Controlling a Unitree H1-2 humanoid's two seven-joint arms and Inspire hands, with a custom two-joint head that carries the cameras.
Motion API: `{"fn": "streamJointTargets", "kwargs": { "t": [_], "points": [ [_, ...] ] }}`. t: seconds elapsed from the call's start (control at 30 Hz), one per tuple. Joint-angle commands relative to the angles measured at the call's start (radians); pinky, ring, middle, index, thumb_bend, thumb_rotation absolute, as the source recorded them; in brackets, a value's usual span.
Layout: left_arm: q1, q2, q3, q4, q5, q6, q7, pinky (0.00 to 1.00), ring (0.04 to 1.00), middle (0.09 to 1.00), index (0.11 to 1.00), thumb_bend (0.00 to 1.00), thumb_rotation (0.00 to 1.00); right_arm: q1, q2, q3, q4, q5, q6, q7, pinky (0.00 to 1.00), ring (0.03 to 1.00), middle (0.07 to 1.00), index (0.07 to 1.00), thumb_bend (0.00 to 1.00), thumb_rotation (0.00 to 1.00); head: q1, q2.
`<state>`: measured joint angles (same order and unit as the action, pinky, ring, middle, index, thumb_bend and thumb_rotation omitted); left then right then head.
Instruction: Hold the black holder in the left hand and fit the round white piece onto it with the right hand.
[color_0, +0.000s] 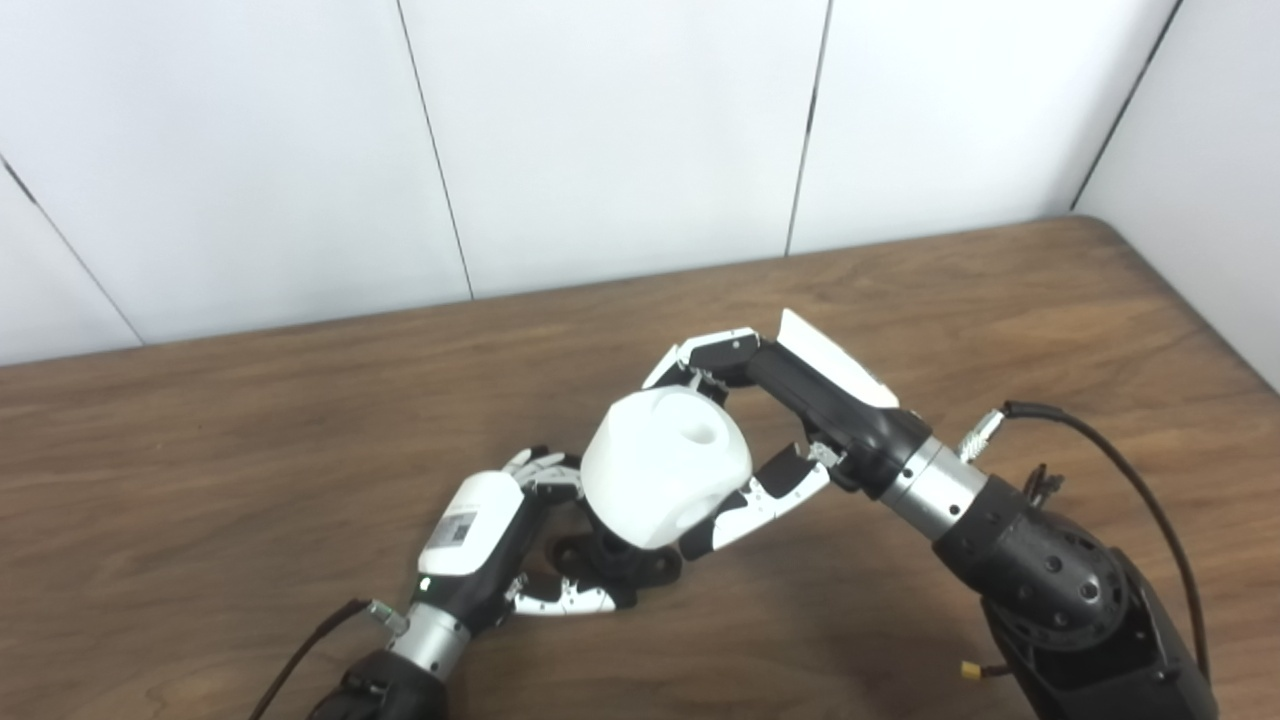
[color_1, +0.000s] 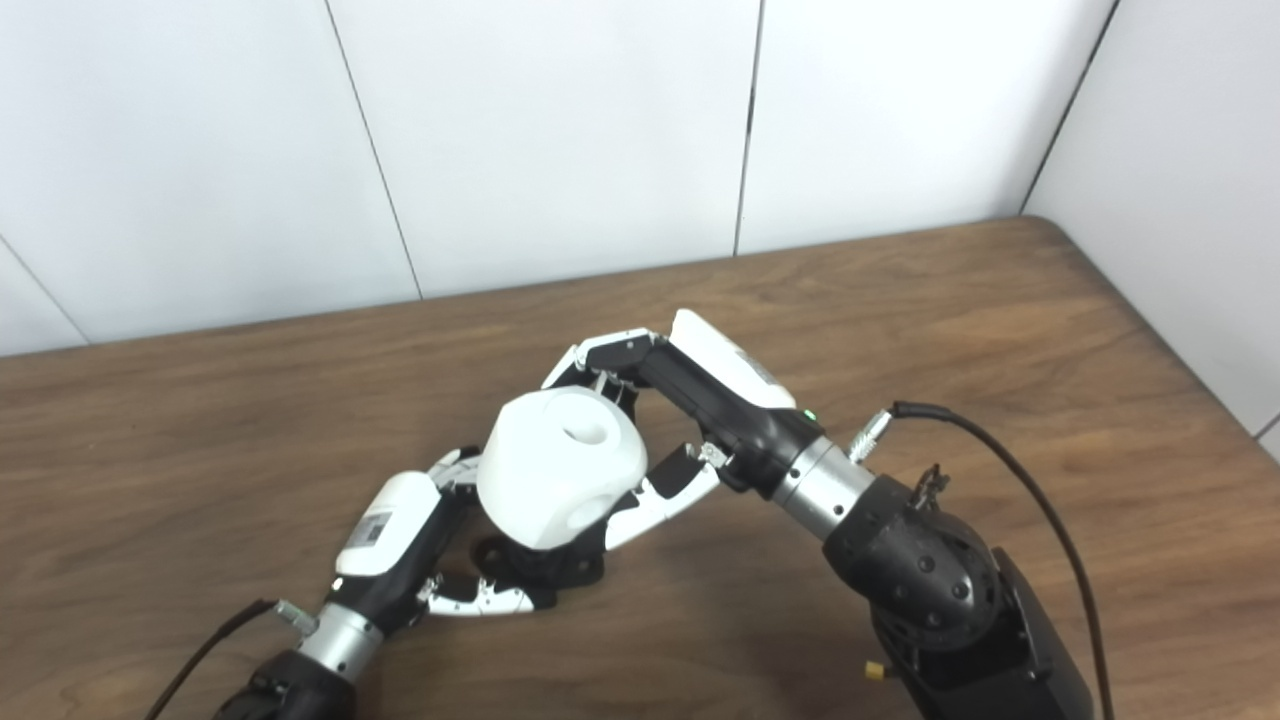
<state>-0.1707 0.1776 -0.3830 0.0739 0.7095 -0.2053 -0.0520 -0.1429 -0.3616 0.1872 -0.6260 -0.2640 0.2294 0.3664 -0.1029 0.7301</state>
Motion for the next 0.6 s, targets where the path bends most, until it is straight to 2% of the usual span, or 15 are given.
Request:
{"fn": "streamJointTargets", "kwargs": {
  "t": [0.0,0.2,0.43,0.57],
  "points": [
    [-0.009,-0.012,-0.022,0.002,0.021,0.017,-0.012,0.96,0.871,0.732,0.481,0.52,0.06,-0.002,0.001,-0.001,-0.003,0.014,-0.052,-0.005,0.34,0.417,0.520,0.492,0.50,0.13,0.009,0.007],
    [-0.005,-0.021,-0.037,-0.016,0.020,0.029,-0.010,0.96,0.869,0.731,0.481,0.52,0.06,0.022,-0.014,0.004,0.040,0.024,-0.112,0.001,0.37,0.455,0.549,0.492,0.50,0.13,0.022,0.017],
    [-0.005,-0.030,-0.053,-0.023,0.024,0.043,-0.004,0.96,0.863,0.726,0.480,0.52,0.06,0.010,-0.042,0.002,0.099,0.016,-0.202,0.009,0.34,0.423,0.537,0.491,0.50,0.12,0.022,0.018],
    [-0.004,-0.035,-0.065,-0.033,0.027,0.066,-0.020,0.98,0.874,0.735,0.481,0.52,0.06,-0.004,-0.058,-0.005,0.124,0.014,-0.245,0.016,0.36,0.449,0.545,0.491,0.50,0.12,0.026,0.012]
  ]
}}
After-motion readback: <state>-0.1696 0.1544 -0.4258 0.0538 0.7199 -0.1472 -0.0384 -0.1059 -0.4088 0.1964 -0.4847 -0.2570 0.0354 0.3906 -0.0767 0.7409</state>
